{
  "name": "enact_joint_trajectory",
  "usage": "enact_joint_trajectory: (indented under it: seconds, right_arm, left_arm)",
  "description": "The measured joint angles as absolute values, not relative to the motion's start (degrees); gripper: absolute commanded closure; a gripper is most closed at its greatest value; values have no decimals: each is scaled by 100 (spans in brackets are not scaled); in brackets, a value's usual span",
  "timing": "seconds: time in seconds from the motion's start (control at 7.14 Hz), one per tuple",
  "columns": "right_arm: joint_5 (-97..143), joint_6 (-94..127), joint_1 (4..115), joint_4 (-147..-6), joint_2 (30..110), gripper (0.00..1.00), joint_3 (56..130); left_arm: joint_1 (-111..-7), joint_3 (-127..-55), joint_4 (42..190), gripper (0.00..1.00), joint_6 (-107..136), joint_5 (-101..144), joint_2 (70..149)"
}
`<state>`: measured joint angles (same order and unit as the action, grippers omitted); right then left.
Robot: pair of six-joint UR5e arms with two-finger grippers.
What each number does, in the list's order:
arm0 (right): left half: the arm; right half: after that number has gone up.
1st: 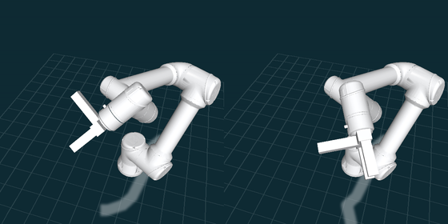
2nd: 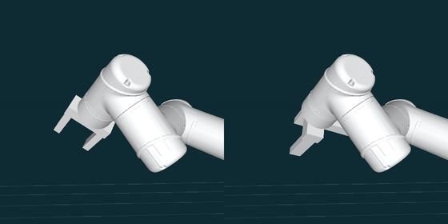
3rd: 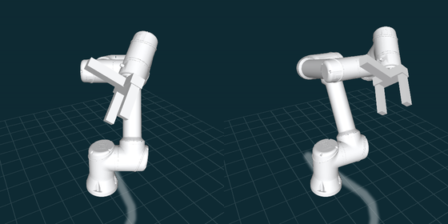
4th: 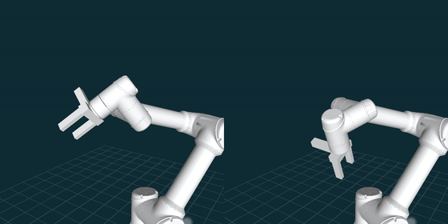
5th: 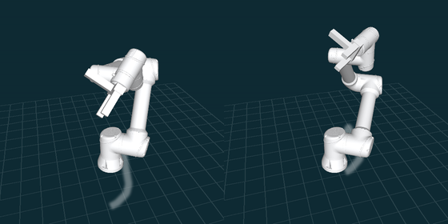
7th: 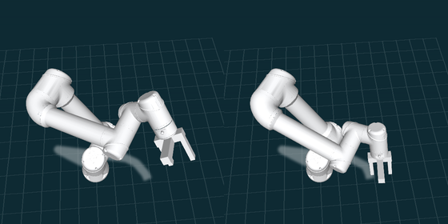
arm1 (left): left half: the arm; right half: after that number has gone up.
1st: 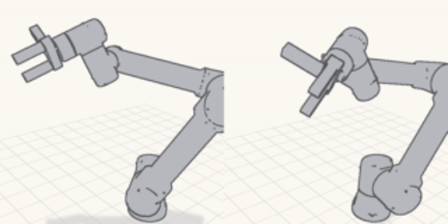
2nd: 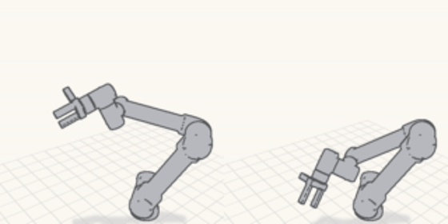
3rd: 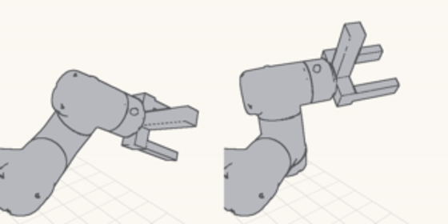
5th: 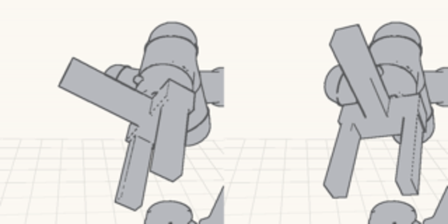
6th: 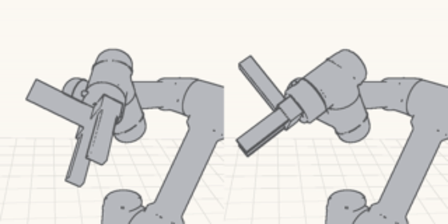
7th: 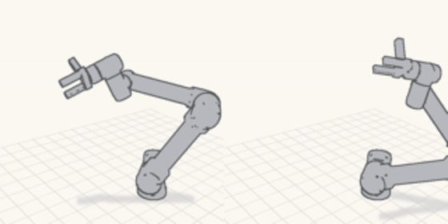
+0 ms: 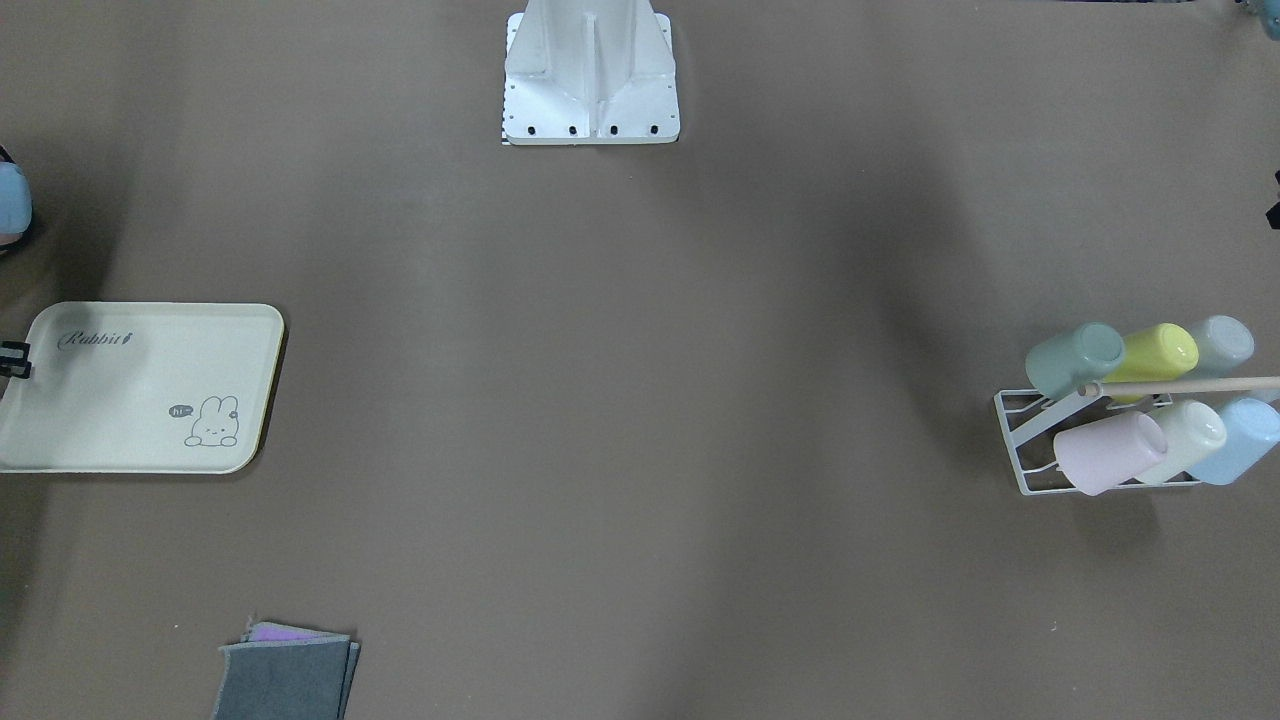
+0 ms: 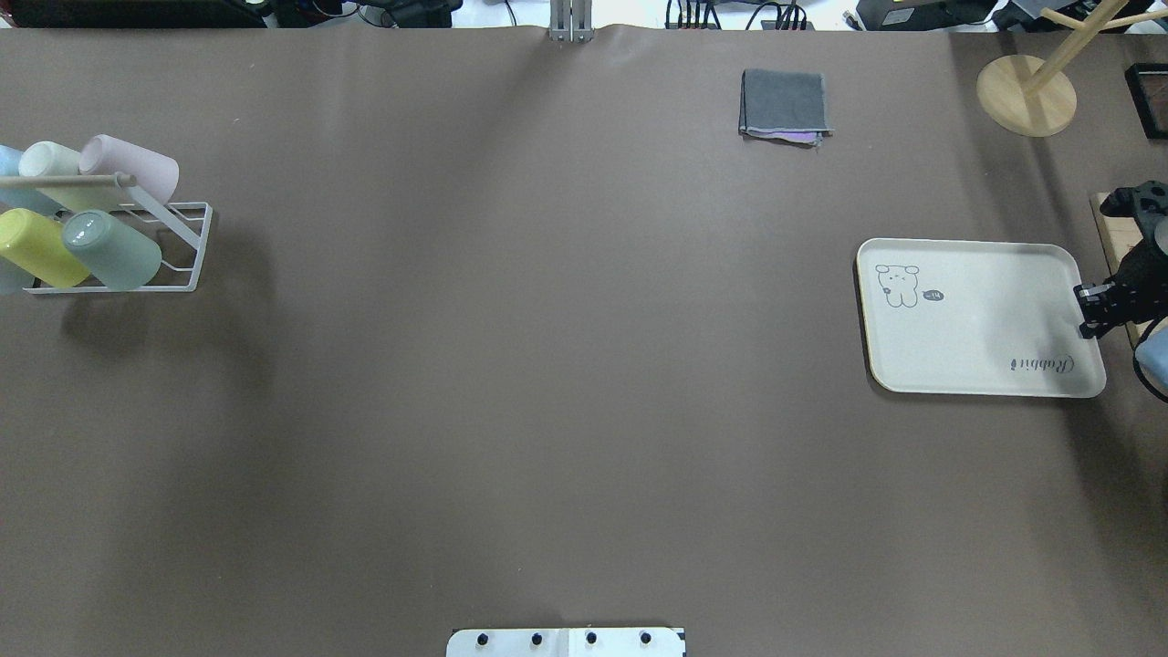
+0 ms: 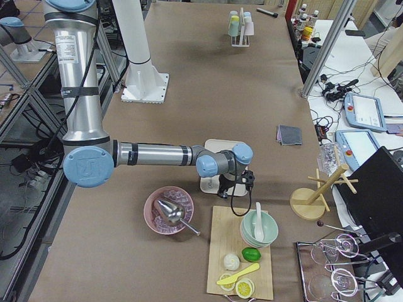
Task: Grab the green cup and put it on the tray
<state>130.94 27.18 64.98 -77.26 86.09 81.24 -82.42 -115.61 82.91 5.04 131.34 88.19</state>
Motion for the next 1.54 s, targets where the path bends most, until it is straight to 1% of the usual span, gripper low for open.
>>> enact_joint_trajectory:
  seconds: [0.28, 0.42, 0.56, 0.7, 0.98, 1.12, 1.26, 1.54]
  right_arm:
    - [13116, 2697, 6505, -7724, 8607, 100, 8182]
    - [13132, 2689, 6516, -7720, 8609, 100, 8222]
    - [13221, 2687, 6558, -7718, 8636, 100, 8315]
    - [13447, 2675, 6656, -7661, 8719, 100, 8464]
    - [13962, 2669, 6866, -7084, 9009, 100, 8619]
    - [14177, 2693, 6968, -6855, 9080, 100, 8647]
    - [14345, 2777, 7042, -6765, 9065, 100, 8681]
    - [14456, 3357, 7088, -6719, 8912, 100, 8828]
  left_arm:
    - [-7698, -11904, 8184, 2, 501, 13129, 8965]
    - [-7357, -12042, 8039, 2, 501, 13104, 9187]
    - [-6976, -12305, 7529, 2, 501, 12932, 9490]
    - [-6533, -12607, 6580, 2, 501, 12505, 10032]
    - [-5278, -13023, 4511, 2, 491, 11089, 11427]
    - [-4642, -13157, 4208, 2, 479, 10318, 11724]
    - [-4174, -13167, 4347, 2, 348, 9734, 11781]
    - [-3756, -13056, 4928, 2, -626, 9027, 11488]
